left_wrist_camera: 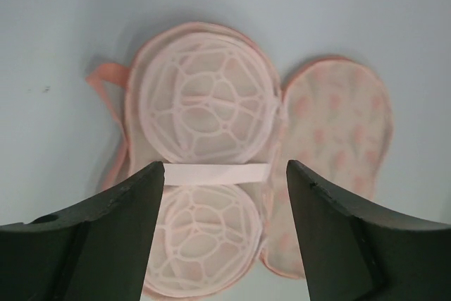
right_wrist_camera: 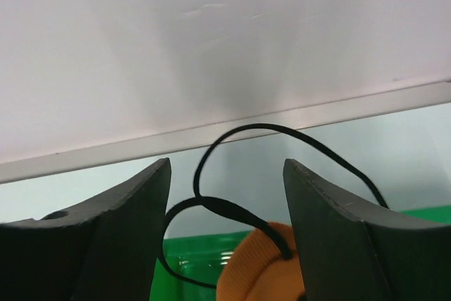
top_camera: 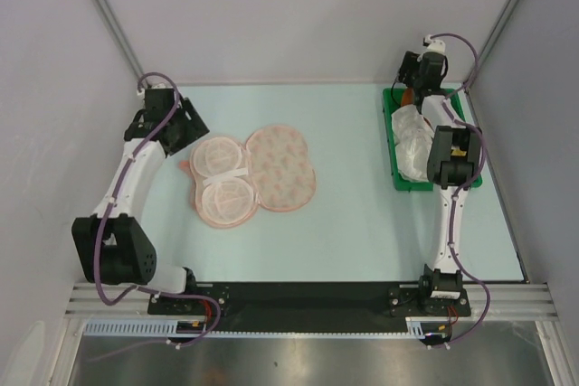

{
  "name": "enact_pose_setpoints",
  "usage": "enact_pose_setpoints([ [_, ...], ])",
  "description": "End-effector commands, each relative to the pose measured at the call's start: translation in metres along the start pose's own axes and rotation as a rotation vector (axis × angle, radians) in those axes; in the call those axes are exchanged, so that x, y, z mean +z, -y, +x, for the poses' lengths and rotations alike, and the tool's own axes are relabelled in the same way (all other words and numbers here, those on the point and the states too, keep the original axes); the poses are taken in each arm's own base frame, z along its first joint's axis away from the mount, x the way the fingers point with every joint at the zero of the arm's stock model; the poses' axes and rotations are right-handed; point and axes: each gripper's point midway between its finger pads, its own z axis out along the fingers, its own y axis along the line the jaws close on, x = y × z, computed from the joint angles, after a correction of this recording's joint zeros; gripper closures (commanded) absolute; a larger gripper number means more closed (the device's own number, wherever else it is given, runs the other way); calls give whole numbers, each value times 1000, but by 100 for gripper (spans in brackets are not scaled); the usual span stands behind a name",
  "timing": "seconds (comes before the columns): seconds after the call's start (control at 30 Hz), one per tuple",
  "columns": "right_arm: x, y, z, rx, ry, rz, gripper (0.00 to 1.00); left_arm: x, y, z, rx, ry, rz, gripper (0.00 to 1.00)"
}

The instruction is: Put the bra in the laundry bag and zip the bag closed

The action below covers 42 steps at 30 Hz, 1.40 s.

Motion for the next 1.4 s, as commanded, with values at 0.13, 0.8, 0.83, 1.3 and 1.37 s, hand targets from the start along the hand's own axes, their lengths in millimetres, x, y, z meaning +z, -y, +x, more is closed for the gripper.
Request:
enact_pose_setpoints([
  [0.13,15,-11,-14,-70,41,-16,39,-55,44,10,91,32,181,25],
  [0.8,-240,-128,-318,76,470,-58,100,-127,63,56,106,-43,473,27],
  [0.83,-251,-135,-317,101,461,-86,100,-142,72,57,111,-38,546,26],
  [1.3,-422,-171,-216,342,231,-417,100,-219,98,95,69,-96,914,24],
  [1.37,-421,-172,-169,397,114,-436,100,-222,100,105,75,-117,934,24],
])
